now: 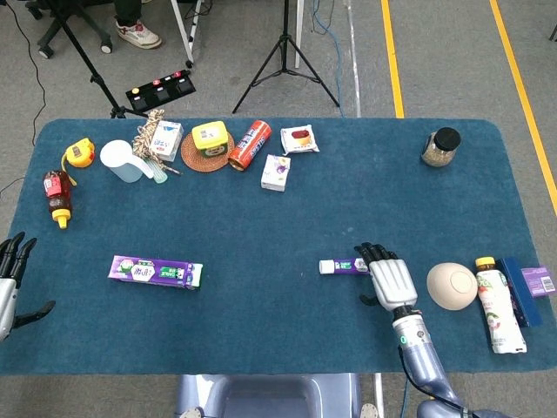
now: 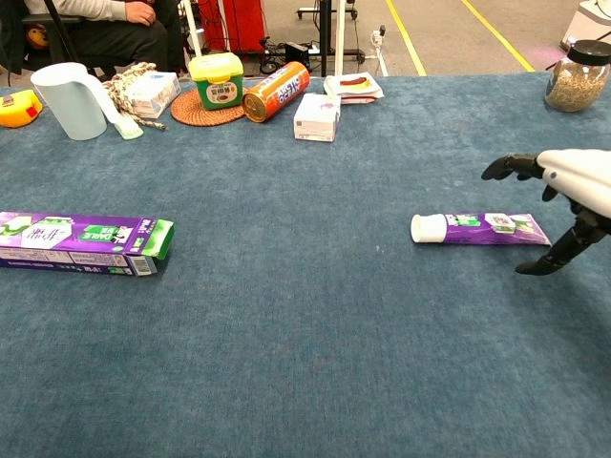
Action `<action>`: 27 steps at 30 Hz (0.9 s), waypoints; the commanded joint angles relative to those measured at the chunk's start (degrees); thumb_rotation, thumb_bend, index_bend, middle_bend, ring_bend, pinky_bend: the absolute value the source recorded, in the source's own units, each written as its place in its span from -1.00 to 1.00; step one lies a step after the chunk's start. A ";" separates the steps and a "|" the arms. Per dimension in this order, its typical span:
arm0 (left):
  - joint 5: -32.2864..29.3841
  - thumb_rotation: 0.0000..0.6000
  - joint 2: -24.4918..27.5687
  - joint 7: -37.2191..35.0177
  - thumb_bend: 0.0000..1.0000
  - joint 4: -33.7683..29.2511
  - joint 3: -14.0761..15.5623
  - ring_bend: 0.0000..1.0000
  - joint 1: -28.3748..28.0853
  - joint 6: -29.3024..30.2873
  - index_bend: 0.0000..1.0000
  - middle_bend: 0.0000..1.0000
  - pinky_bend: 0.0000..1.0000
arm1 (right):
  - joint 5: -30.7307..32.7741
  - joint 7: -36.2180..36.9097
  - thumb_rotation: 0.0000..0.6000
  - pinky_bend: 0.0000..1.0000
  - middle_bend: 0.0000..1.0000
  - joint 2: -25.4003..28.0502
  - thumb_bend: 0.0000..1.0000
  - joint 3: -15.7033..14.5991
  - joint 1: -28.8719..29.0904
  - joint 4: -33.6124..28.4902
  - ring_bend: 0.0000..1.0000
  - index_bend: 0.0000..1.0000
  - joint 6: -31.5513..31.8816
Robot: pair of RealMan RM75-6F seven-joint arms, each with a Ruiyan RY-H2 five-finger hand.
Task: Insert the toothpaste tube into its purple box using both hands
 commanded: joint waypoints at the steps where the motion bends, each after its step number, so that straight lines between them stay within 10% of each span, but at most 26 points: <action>1: -0.12 1.00 -0.03 0.04 -0.88 0.01 -0.02 -1.00 -0.01 -0.10 -1.00 -1.00 -0.85 | 1.76 -0.91 1.00 -0.42 -0.63 -1.73 -1.00 0.67 1.17 2.42 -0.61 -0.66 -0.72; 27: -1.07 1.00 -0.14 -0.04 -0.88 0.11 -0.42 -1.00 -0.08 -0.57 -1.00 -1.00 -0.85 | 3.82 -3.57 1.00 -0.13 -0.21 -7.53 -0.96 1.24 5.25 8.85 -0.23 -0.29 1.85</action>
